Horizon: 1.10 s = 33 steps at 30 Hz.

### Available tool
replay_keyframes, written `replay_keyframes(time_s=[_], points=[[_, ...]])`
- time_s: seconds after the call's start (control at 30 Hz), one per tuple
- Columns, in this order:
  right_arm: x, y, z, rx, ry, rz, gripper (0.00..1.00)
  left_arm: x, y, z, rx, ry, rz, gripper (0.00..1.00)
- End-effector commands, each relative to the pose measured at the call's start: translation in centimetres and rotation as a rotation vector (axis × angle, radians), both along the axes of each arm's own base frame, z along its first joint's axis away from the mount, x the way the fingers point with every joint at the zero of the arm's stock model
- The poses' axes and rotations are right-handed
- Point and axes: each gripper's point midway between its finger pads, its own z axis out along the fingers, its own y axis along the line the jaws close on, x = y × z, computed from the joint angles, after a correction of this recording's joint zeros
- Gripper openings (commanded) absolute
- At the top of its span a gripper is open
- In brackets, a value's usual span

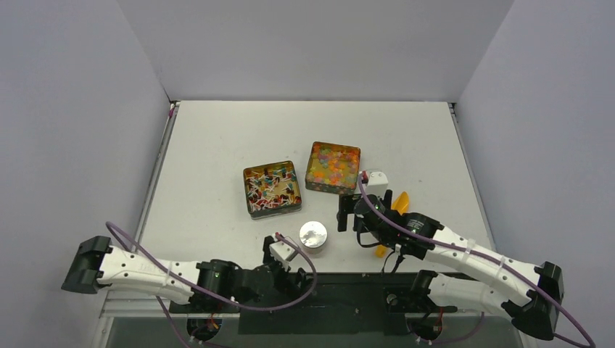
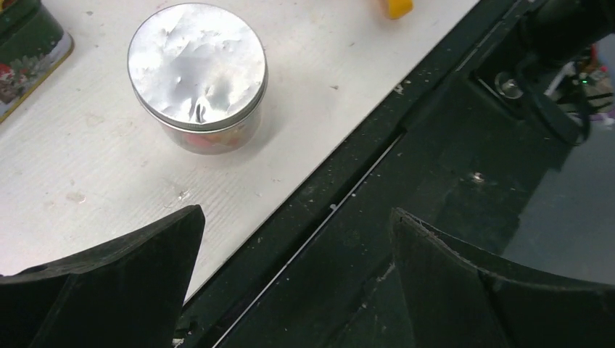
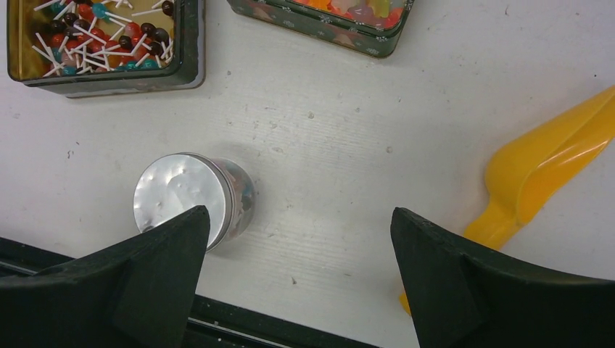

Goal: Pack the candies
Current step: Screw the bottle lid onto the packing bottle.

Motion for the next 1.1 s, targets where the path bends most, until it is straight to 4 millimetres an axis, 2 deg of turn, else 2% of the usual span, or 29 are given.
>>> replay_keyframes(time_s=[0.0, 0.13, 0.17, 0.2, 0.23, 0.27, 0.3, 0.57, 0.8, 0.9, 0.93, 0.97, 1.0, 1.03, 1.07], points=[[0.6, -0.1, 0.3, 0.023, -0.027, -0.001, 0.92, 2.3, -0.4, 1.8, -0.138, -0.111, 0.229, 0.96], [0.8, -0.3, 0.2, 0.064, -0.04, -0.023, 0.95, 2.4, -0.4, -0.5, -0.107, -0.136, 0.252, 0.96], [0.7, -0.4, 0.0, 0.072, -0.039, -0.026, 0.96, 2.6, 0.0, -1.7, -0.082, -0.148, 0.258, 0.96], [0.8, -0.3, 0.1, 0.085, -0.043, -0.029, 0.98, 2.6, -0.1, -1.8, -0.105, -0.143, 0.266, 0.96], [0.7, -0.5, -0.1, 0.089, -0.044, -0.031, 0.99, 2.8, 0.3, -2.8, -0.085, -0.152, 0.273, 0.96], [0.7, -0.5, -0.1, 0.101, -0.049, -0.037, 1.0, 2.8, 0.2, -2.7, -0.109, -0.147, 0.281, 0.96], [0.6, -0.7, -0.3, 0.104, -0.053, -0.042, 1.0, 2.9, 0.6, -3.5, -0.093, -0.154, 0.28, 0.96], [0.6, -1.0, -0.6, 0.139, -0.086, -0.037, 1.0, 3.8, 1.3, -4.7, -0.155, -0.175, 0.258, 0.96], [0.7, -1.1, -0.9, 0.146, -0.115, -0.035, 1.0, 5.8, 1.1, -5.7, -0.124, -0.199, 0.205, 0.96], [0.8, -0.9, -1.0, 0.154, -0.119, -0.029, 1.0, 6.5, 0.4, -5.6, -0.144, -0.199, 0.179, 0.96], [0.8, -0.9, -1.1, 0.152, -0.118, -0.027, 1.0, 6.5, 0.1, -6.3, -0.123, -0.196, 0.159, 0.96], [0.8, -0.8, -1.1, 0.151, -0.12, -0.025, 1.0, 6.7, -0.3, -5.8, -0.144, -0.211, 0.15, 0.96], [0.8, -0.8, -1.1, 0.148, -0.119, -0.024, 1.0, 6.5, -0.7, -6.6, -0.12, -0.21, 0.124, 0.96], [0.8, -0.8, -1.1, 0.148, -0.121, -0.024, 1.0, 6.5, -1.2, -5.9, -0.151, -0.224, 0.115, 0.96], [0.8, -0.9, -1.3, 0.144, -0.121, -0.023, 1.0, 6.3, -1.2, -7.0, -0.121, -0.221, 0.095, 0.96]])
